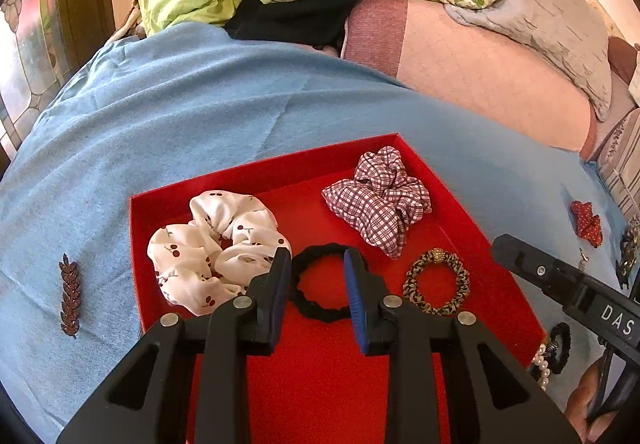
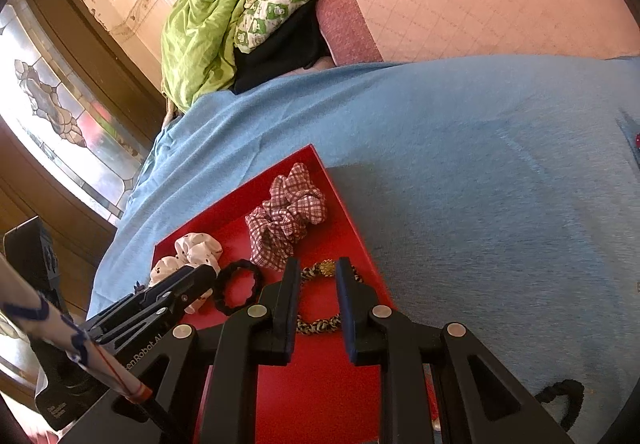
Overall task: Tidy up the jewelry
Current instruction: 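Open both tools to drop the hair tie and bracelet in the tray, then grasp the pearl bracelet with the left tool while the right tool grasps the black beaded bracelet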
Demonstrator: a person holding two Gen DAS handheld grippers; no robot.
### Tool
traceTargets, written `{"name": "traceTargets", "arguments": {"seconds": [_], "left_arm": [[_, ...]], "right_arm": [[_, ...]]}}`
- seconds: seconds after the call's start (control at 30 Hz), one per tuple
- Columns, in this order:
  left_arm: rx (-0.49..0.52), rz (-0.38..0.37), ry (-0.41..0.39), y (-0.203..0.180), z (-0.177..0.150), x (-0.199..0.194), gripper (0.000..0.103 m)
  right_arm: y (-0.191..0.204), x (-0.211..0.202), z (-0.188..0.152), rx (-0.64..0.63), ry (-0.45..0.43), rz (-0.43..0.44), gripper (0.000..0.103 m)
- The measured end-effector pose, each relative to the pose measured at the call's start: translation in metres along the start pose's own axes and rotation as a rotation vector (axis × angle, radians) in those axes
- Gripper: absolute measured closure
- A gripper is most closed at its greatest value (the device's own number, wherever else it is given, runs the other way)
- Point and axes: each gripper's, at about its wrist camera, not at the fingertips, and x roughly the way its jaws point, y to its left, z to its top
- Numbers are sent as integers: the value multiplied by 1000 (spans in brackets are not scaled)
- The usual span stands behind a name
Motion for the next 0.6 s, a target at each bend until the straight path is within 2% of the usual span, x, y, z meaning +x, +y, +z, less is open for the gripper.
{"name": "traceTargets", "arguments": {"seconds": [0.37, 0.6], "left_arm": [[41, -18, -22, -17, -4, -15, 77], [122, -76, -40, -45, -22, -39, 77]], "right_arm": [[-23, -25, 5, 31, -23, -38, 83], [-49, -68, -6, 56, -35, -91, 83]]}}
